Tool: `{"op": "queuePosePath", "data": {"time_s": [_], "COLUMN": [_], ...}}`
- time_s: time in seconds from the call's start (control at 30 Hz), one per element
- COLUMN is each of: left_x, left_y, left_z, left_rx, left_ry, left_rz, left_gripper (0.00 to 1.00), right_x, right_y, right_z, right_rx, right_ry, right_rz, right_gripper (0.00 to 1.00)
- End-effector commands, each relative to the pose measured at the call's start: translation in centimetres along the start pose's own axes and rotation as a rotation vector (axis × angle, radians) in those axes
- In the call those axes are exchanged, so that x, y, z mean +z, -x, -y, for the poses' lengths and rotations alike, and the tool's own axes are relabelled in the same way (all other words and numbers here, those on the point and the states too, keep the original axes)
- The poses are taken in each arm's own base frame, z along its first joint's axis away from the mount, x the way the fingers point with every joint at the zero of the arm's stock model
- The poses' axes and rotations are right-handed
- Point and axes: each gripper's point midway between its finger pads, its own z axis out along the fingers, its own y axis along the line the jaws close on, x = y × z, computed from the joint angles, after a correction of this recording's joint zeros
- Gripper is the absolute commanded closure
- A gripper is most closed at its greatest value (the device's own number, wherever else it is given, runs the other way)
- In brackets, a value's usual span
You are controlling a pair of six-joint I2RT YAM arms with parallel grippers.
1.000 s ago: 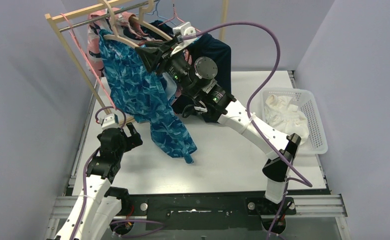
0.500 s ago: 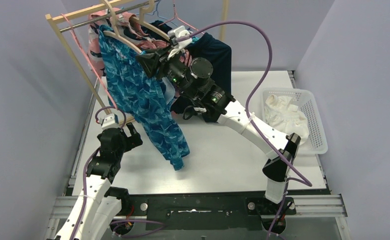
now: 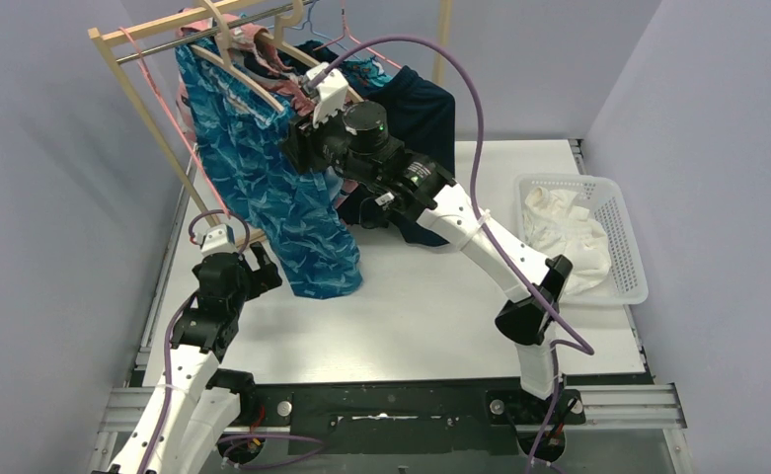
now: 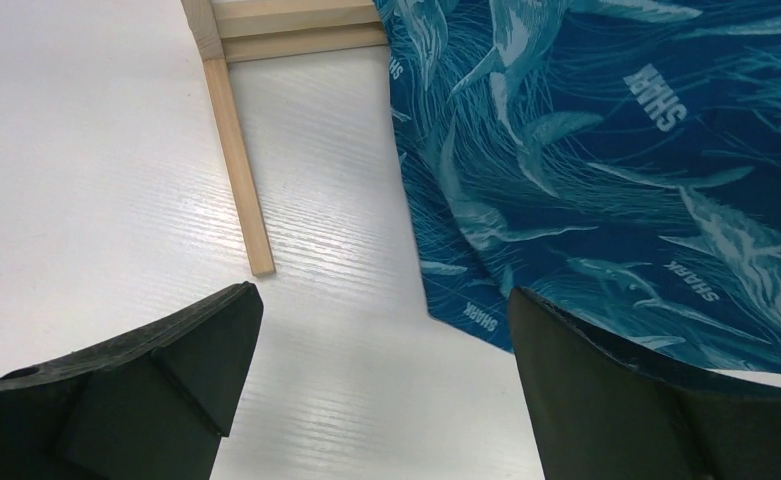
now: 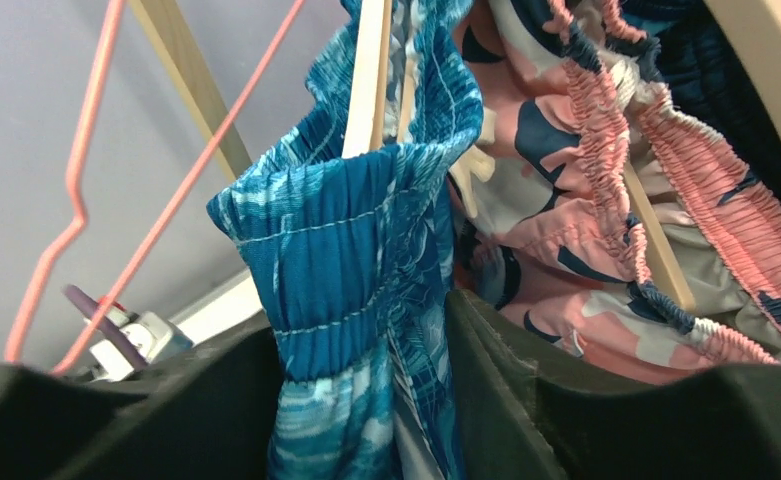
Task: Remove the shorts from the hanger
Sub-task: Pick up the hanger from the clothes rod.
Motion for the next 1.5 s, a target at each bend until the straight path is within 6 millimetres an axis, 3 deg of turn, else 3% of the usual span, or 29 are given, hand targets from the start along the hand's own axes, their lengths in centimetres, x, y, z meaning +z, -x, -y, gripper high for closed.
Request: {"op": "queuePosePath", "data": {"time_s": [0.0,0.03,0.07,0.1,0.2,0.5,0.63,0.87,1.0,1.1,1.17,1.27,1.37,1.47], "left_x": [0.0,0.0,0.0,0.0,0.0,0.0,0.0,0.0,-0.7,-2.2,-3.7,-7.0,-10.5,-12.8], "left_y": [1.9,1.9,1.9,1.9,1.9,1.9,1.9,1.9,2.9,4.3,4.8,6.0,7.3,7.7], "left_z": [1.0,1.0,1.0,1.0,1.0,1.0,1.0,1.0,1.6,2.4,3.8,7.5,10.6,12.5], "left_rx": [-0.006,-0.005,-0.007,-0.006,-0.006,-0.006,-0.006,-0.007,-0.001,-0.001,-0.014,-0.061,-0.101,-0.099], "left_ry": [-0.042,-0.042,-0.041,-0.042,-0.042,-0.041,-0.039,-0.039,-0.065,-0.103,-0.18,-0.399,-0.597,-0.723], "left_rz": [0.06,0.059,0.059,0.059,0.058,0.059,0.059,0.06,0.079,0.093,0.09,0.111,0.127,0.112], "left_gripper": [0.04,0.04,0.04,0.04,0.04,0.04,0.04,0.04,0.04,0.06,0.09,0.12,0.13,0.13], "right_x": [-0.1,-0.1,0.0,-0.1,-0.4,-3.0,-3.7,-5.2,-5.2,-4.2,-3.1,-2.1,-1.8,-1.8], "right_y": [1.0,1.1,1.2,1.5,2.8,11.4,13.0,13.6,12.9,10.3,7.3,4.4,2.9,2.0], "right_z": [1.2,1.3,1.5,1.7,2.0,0.1,-0.6,-1.2,-1.2,-0.6,0.3,1.4,2.5,3.5], "right_rx": [-0.031,-0.032,-0.029,-0.022,-0.008,0.04,0.066,0.098,0.115,0.098,0.109,0.125,0.14,0.162], "right_ry": [-0.036,-0.042,-0.055,-0.068,-0.094,0.004,0.04,0.078,0.081,0.054,0.027,-0.002,-0.024,-0.037], "right_rz": [-0.01,-0.009,-0.005,0.006,0.066,0.413,0.483,0.538,0.496,0.41,0.325,0.244,0.205,0.187], "right_gripper": [0.61,0.71,0.89,0.99,1.0,1.0,1.0,1.0,1.0,1.0,1.0,1.0,1.0,1.0]}}
